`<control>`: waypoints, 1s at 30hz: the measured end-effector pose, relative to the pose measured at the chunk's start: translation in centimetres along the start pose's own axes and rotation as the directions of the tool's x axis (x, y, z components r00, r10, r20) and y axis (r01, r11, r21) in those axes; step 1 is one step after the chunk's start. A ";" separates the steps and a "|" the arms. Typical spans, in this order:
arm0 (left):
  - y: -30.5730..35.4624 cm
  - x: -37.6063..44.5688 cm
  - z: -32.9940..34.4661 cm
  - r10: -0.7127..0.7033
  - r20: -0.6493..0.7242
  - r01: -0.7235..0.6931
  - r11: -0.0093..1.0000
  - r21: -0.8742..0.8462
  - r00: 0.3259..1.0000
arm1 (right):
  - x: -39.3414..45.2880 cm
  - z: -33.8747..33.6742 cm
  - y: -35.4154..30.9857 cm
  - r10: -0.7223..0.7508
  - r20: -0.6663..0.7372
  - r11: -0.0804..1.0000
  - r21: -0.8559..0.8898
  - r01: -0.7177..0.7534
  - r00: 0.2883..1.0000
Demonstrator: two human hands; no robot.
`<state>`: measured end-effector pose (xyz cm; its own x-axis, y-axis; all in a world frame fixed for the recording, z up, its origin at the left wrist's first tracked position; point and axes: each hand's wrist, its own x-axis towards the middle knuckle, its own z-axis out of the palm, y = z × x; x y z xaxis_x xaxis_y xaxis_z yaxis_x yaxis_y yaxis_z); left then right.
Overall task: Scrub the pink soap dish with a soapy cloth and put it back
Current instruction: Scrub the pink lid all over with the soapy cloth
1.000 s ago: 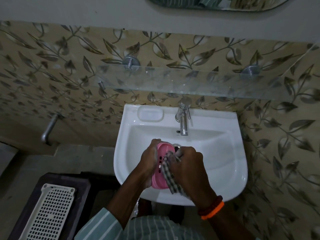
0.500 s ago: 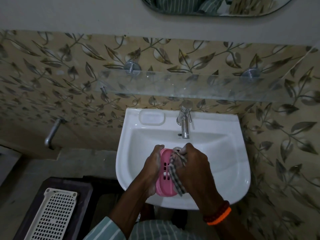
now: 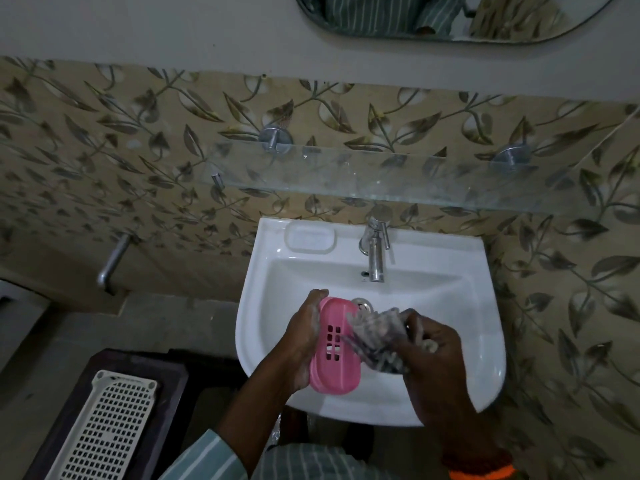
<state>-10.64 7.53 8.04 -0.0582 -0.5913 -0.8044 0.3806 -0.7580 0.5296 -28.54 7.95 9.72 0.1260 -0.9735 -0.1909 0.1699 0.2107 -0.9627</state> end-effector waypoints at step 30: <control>-1.3 -2.2 2.3 0.228 -0.075 -0.223 0.972 0.068 0.971 | 1.3 4.4 1.2 -0.300 -0.043 0.604 -0.782 0.155 0.953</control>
<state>-13.09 9.19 9.71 0.1000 -0.7261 -0.6803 0.3205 -0.6238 0.7129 -23.82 7.31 9.13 0.0268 -0.9947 0.0988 -0.6424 -0.0928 -0.7607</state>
